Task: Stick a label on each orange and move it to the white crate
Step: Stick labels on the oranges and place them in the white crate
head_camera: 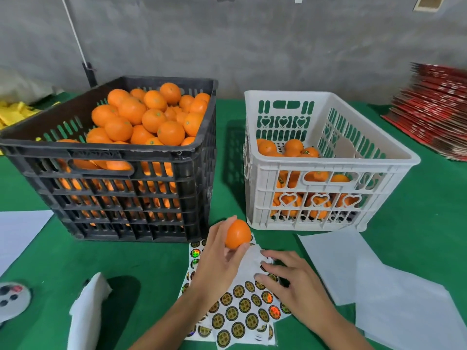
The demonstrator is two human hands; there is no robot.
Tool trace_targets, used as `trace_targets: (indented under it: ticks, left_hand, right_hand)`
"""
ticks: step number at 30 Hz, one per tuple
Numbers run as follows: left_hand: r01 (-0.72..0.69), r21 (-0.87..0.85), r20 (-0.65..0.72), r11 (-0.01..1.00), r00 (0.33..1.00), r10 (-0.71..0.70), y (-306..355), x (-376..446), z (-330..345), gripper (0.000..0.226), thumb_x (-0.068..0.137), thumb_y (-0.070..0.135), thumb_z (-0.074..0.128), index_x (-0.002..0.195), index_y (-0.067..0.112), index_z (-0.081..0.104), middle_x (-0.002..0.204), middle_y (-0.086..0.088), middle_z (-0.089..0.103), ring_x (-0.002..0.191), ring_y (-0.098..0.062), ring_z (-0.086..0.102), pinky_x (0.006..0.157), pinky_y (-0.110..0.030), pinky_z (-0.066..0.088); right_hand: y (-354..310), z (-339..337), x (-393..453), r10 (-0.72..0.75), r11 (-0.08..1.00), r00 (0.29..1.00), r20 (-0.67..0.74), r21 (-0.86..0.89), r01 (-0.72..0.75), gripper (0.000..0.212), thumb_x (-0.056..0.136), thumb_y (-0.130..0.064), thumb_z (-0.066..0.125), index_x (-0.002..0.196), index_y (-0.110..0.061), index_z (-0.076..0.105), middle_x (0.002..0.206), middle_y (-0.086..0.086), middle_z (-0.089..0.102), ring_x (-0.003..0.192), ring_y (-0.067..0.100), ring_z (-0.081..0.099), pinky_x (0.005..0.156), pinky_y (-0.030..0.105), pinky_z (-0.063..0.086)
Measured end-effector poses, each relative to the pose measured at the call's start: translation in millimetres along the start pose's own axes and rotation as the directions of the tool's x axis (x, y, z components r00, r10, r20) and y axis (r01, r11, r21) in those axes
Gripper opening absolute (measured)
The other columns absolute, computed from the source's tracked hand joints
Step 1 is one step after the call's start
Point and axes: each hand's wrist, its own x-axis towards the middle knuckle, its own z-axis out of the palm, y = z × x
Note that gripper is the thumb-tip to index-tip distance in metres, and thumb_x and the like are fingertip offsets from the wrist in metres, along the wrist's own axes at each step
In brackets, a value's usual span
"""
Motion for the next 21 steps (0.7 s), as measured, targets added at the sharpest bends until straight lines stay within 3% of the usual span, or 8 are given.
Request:
trace_targets:
  ticks: [4, 7, 12, 17, 21]
  left_hand:
    - [0.0, -0.001, 0.008, 1.0, 1.0, 0.0, 1.1, -1.4, -0.6, 0.059, 0.091, 0.064, 0.059, 0.142, 0.065, 0.029, 0.141, 0.04, 0.027, 0.11, 0.017, 0.058, 0.085, -0.006, 0.05]
    - [-0.004, 0.012, 0.02, 1.0, 1.0, 0.004, 1.1, -1.5, -0.4, 0.059, 0.092, 0.062, 0.06, 0.142, 0.066, 0.029, 0.143, 0.033, 0.03, 0.11, 0.016, 0.058, 0.087, -0.01, 0.053]
    - [-0.015, 0.05, 0.029, 0.999, 0.999, 0.014, 1.1, -1.3, -0.2, 0.059, 0.092, 0.059, 0.061, 0.141, 0.067, 0.028, 0.145, 0.028, 0.03, 0.118, 0.021, 0.047, 0.086, -0.001, 0.046]
    - [-0.016, 0.047, 0.044, 0.999, 0.999, 0.014, 1.7, -1.7, 0.0, 0.06, 0.094, 0.054, 0.064, 0.134, 0.076, 0.025, 0.145, 0.03, 0.029, 0.119, 0.023, 0.044, 0.084, 0.0, 0.044]
    - [-0.006, 0.034, 0.045, 0.999, 0.999, 0.004, 1.4, -0.9, -0.4, 0.06, 0.094, 0.054, 0.065, 0.135, 0.075, 0.027, 0.144, 0.029, 0.03, 0.118, 0.024, 0.045, 0.085, 0.0, 0.045]
  right_hand:
    - [-3.1, 5.6, -0.4, 0.018, 0.999, 0.997, -0.077, 0.043, -0.015, 0.031, 0.091, -0.046, 0.07, 0.114, -0.027, 0.079, 0.128, -0.03, 0.061, 0.116, -0.002, 0.052, 0.103, 0.022, 0.043]
    - [-4.8, 6.7, 1.5, 0.167, 0.953, 0.983, -0.081, 0.269, -0.14, 0.009, 0.089, -0.036, 0.076, 0.096, -0.037, 0.082, 0.118, -0.032, 0.066, 0.116, 0.0, 0.055, 0.1, 0.021, 0.043]
    - [-10.2, 5.2, 5.3, 0.288, 0.874, 0.957, -0.047, 0.42, -0.242, 0.015, 0.088, -0.028, 0.078, 0.082, -0.042, 0.08, 0.11, -0.034, 0.068, 0.111, -0.008, 0.055, 0.096, 0.022, 0.042]
    - [-8.0, 6.7, 4.7, 0.252, 0.913, 0.964, -0.083, 0.352, -0.208, 0.014, 0.093, -0.024, 0.072, 0.086, -0.033, 0.08, 0.109, -0.034, 0.066, 0.11, -0.006, 0.056, 0.096, 0.011, 0.04]
    - [-3.8, -0.9, 0.0, 0.189, 0.954, 0.98, -0.065, 0.251, -0.167, 0.009, 0.097, -0.033, 0.068, 0.099, -0.035, 0.076, 0.115, -0.032, 0.063, 0.115, -0.006, 0.055, 0.103, 0.018, 0.042]
